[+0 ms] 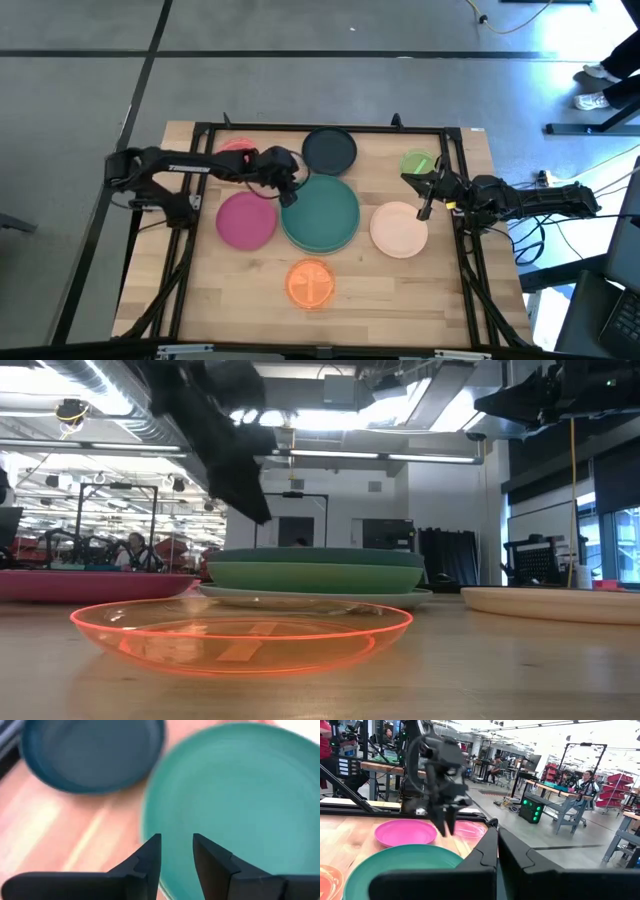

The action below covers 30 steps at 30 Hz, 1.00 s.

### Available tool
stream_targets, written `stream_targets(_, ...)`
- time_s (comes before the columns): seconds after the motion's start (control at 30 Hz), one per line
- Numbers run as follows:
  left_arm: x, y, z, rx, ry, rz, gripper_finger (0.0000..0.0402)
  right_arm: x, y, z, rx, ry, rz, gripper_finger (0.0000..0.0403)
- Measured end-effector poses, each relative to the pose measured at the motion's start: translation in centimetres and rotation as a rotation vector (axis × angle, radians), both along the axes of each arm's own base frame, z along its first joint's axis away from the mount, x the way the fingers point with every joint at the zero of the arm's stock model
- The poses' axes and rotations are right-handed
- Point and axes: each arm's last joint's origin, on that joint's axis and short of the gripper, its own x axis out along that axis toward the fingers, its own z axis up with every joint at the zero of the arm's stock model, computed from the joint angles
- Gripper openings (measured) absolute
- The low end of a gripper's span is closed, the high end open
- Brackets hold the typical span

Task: Stack plastic plates
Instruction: Stack the pink plate on the dark green plate

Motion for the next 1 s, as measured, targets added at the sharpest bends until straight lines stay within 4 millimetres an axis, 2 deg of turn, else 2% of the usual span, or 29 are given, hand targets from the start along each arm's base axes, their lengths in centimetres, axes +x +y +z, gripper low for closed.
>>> stream_targets(0.17,-1.4,-3.3,1.7,-0.059,0.013,-0.037,0.0104,0.0,0.0,0.0,0.000,0.000,0.000,0.0007)
stream_targets(0.43,-2.2,-9.1,1.4,-0.138,0.101,-0.134,0.0104,0.0,0.0,0.0,0.000,0.000,0.000,0.0007)
stream_targets(0.63,-3.3,-12.5,0.9,-0.133,0.159,-0.072,0.0104,0.0,0.0,0.2,0.000,-0.019,0.015,0.0007)
stream_targets(0.73,-4.3,-13.7,0.2,-0.135,0.184,0.022,0.0104,0.0,0.1,0.2,0.000,-0.025,0.019,0.0007)
stream_targets(1.0,-6.6,-15.8,-2.7,-0.170,0.257,0.058,0.0104,0.0,0.1,0.2,0.000,-0.026,0.019,0.0007)
